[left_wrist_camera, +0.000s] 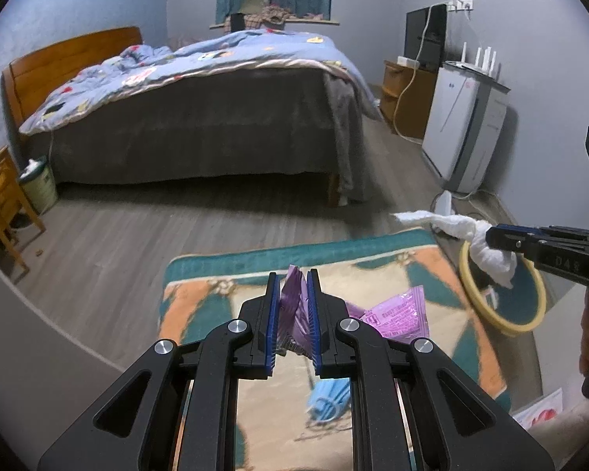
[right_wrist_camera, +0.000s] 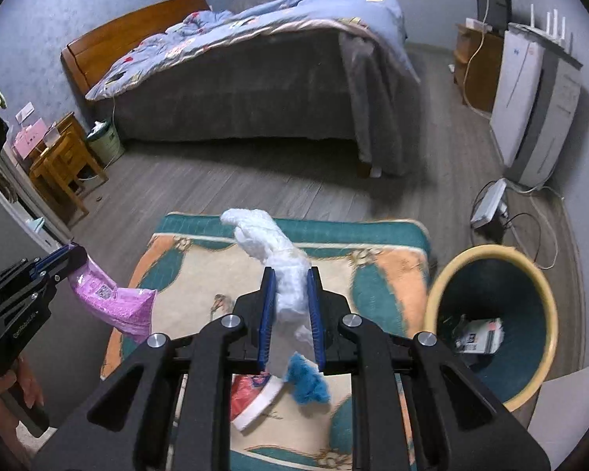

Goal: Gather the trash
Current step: 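Carry the packet and tissue over the bin and open both tools to drop them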

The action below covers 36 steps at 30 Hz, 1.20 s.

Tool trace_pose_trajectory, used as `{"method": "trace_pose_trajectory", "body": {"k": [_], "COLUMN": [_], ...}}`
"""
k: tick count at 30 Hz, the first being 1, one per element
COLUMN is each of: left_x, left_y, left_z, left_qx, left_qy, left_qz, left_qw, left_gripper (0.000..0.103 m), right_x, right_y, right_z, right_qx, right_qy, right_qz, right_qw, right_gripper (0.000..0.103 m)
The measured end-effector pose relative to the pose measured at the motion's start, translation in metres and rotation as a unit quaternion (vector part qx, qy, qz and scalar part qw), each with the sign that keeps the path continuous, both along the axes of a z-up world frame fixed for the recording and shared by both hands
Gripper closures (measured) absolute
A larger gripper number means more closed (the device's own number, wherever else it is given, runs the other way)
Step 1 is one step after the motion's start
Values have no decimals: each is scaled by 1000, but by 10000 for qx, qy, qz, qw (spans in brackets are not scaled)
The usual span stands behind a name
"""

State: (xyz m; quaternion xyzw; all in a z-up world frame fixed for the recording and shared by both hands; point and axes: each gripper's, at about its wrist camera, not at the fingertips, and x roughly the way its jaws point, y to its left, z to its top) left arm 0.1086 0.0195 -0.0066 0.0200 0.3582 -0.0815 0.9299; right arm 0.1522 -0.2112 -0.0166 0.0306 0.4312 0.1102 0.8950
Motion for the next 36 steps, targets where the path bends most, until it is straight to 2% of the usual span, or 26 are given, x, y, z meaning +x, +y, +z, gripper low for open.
{"method": "trace_pose_trajectory", "body": {"k": [11, 18, 27, 31, 36], "left_x": [12, 16, 17, 15, 7], "left_y": [-62, -101, -143, -158, -178], "left_z": [-2, -10, -22, -28, -41], "left_qx": [96, 193, 336, 313, 432], "left_qy": [56, 107, 214, 260, 247], "left_qz": [-425, -712, -1036, -1194, -1364], "left_qw": [9990, 9972, 9938, 9920, 9894], "left_gripper": [89, 89, 89, 89, 89], "right_x": [-6, -14, -28, -27, -10], "right_y": [-55, -106, -183, -214, -212], "right_z": [4, 12, 28, 17, -12], "right_qx": [-90, -66, -477, -407, -450], "right_qy": [-110, -183, -376, -266, -40], "right_qz": [-295, -596, -1046, -1441, -1755], "right_qw": [9995, 9980, 9927, 9884, 9834], "right_gripper": [87, 87, 87, 87, 87]}}
